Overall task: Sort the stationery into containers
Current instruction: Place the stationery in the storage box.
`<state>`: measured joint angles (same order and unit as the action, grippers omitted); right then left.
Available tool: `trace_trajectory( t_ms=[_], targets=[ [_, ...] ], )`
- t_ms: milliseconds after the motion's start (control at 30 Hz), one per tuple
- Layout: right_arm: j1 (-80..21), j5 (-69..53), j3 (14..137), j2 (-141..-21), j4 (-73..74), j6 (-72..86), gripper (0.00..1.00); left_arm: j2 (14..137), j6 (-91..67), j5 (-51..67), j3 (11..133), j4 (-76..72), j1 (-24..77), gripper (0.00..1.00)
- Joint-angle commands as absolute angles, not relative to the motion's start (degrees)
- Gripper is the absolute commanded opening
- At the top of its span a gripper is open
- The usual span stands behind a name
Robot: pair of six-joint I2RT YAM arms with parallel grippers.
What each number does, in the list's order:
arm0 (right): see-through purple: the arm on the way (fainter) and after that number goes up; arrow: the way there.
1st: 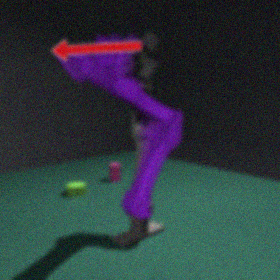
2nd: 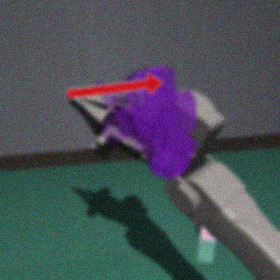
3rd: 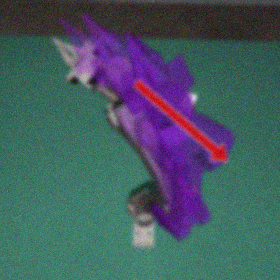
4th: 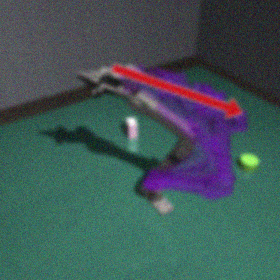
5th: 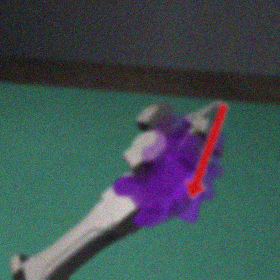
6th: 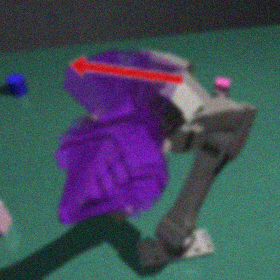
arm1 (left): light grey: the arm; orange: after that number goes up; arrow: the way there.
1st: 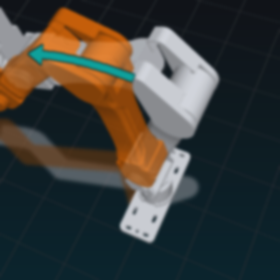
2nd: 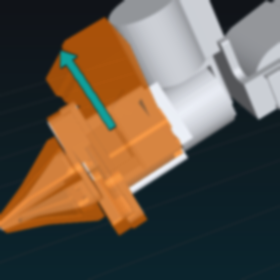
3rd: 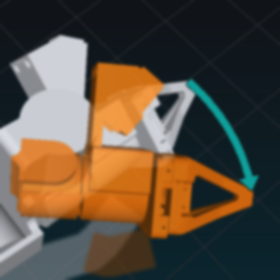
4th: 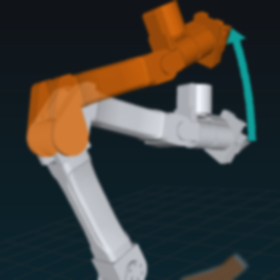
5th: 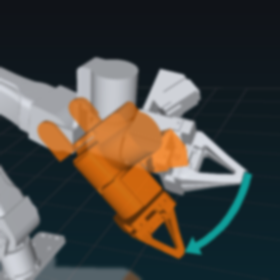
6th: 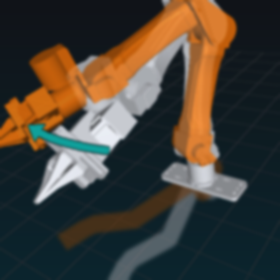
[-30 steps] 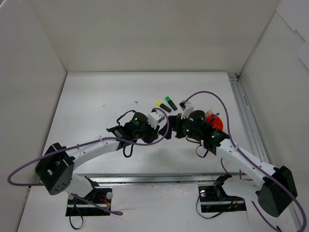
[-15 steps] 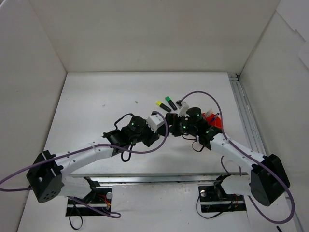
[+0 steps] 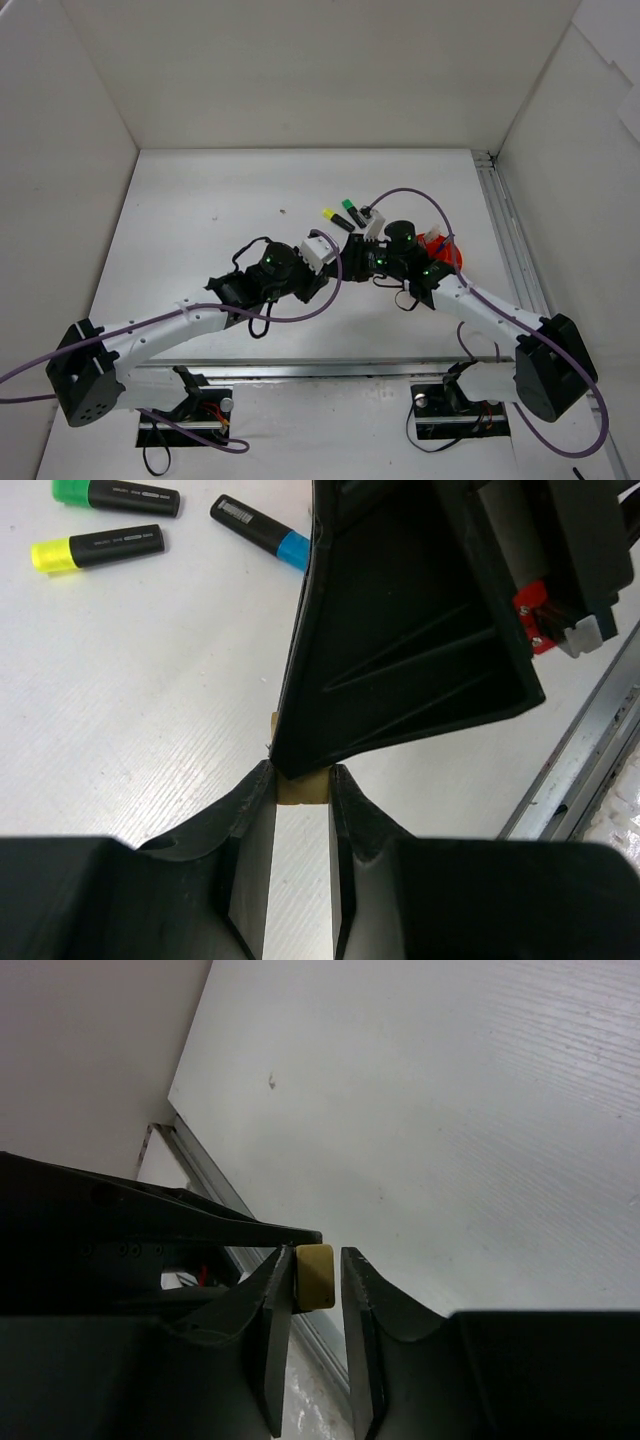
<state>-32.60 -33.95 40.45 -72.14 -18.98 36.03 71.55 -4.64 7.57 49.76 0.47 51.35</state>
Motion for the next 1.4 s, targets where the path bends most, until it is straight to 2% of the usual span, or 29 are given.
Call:
trace_trajectory(
  t_ms=[0, 100, 133, 167, 200, 233, 300, 433, 467, 500, 533, 667, 867, 900, 967, 1100, 1367],
  targets=[
    [-32.5, -36.9, 41.8, -72.7, -25.0, 37.2, 0.22, 69.5, -3.8, 6.9, 50.6, -4.4, 52.3, 0.0],
    [-32.5, -37.1, 41.0, -72.3, -26.9, 37.8, 0.0, 69.3, -3.8, 7.0, 50.8, -5.1, 52.3, 0.0],
    [-32.6, -36.8, 41.1, -72.2, -26.9, 37.9, 0.0, 69.7, -3.9, 6.9, 51.1, -4.8, 52.3, 0.0],
    [-32.5, -36.5, 41.1, -71.3, -26.4, 37.8, 0.0, 69.9, -4.7, 6.6, 51.3, -4.4, 52.3, 0.04],
    [-32.5, -35.2, 41.0, -70.8, -25.7, 37.3, 0.0, 70.2, -5.2, 5.3, 52.1, -3.8, 52.3, 0.16],
    [-32.7, -34.3, 41.1, -70.1, -24.9, 36.7, 0.0, 70.8, -5.5, 4.7, 52.6, -2.5, 52.3, 0.21],
    [-32.5, -31.0, 41.8, -68.1, -20.7, 34.8, 0.0, 71.3, -6.9, 3.9, 53.3, -1.5, 52.3, 0.25],
    [-32.1, -23.9, 42.1, -63.3, -15.3, 32.6, 0.0, 70.2, -7.6, 3.1, 52.3, -1.9, 52.3, 0.6],
    [-31.7, -22.1, 42.2, -62.4, -12.2, 31.6, 0.0, 69.9, -7.9, 2.6, 52.1, -1.8, 52.3, 0.77],
    [-31.2, -18.5, 42.3, -61.4, -10.9, 31.2, 0.0, 69.1, -8.4, 2.4, 51.9, -1.3, 52.3, 0.86],
    [-30.5, -17.1, 41.9, -59.3, -9.6, 30.6, 0.0, 68.6, -8.7, 2.0, 51.7, -1.1, 52.3, 0.99],
    [-27.2, -8.8, 41.0, -53.2, -0.6, 28.3, 0.0, 65.7, -10.3, -2.5, 49.6, -0.5, 52.3, 1.0],
    [-20.8, 14.6, 41.0, -40.9, 18.2, 29.8, 0.0, 59.1, -18.5, -13.5, 42.7, 1.7, 49.2, 1.0],
    [-19.3, 20.6, 41.0, -39.5, 20.0, 30.2, 0.0, 57.8, -19.7, -14.4, 41.8, 2.0, 48.4, 1.0],
    [-17.2, 24.8, 41.1, -36.7, 24.5, 30.8, 0.0, 56.8, -22.6, -14.1, 39.7, 2.6, 45.7, 1.0],
    [-13.8, 27.7, 41.2, -37.3, 27.3, 30.3, 0.0, 54.4, -24.1, -11.4, 37.5, 2.9, 41.7, 1.0],
    [-12.0, 24.9, 42.2, -44.9, 23.6, 29.6, 0.0, 55.1, -24.4, -8.2, 37.1, 1.8, 39.2, 1.0]
  ],
)
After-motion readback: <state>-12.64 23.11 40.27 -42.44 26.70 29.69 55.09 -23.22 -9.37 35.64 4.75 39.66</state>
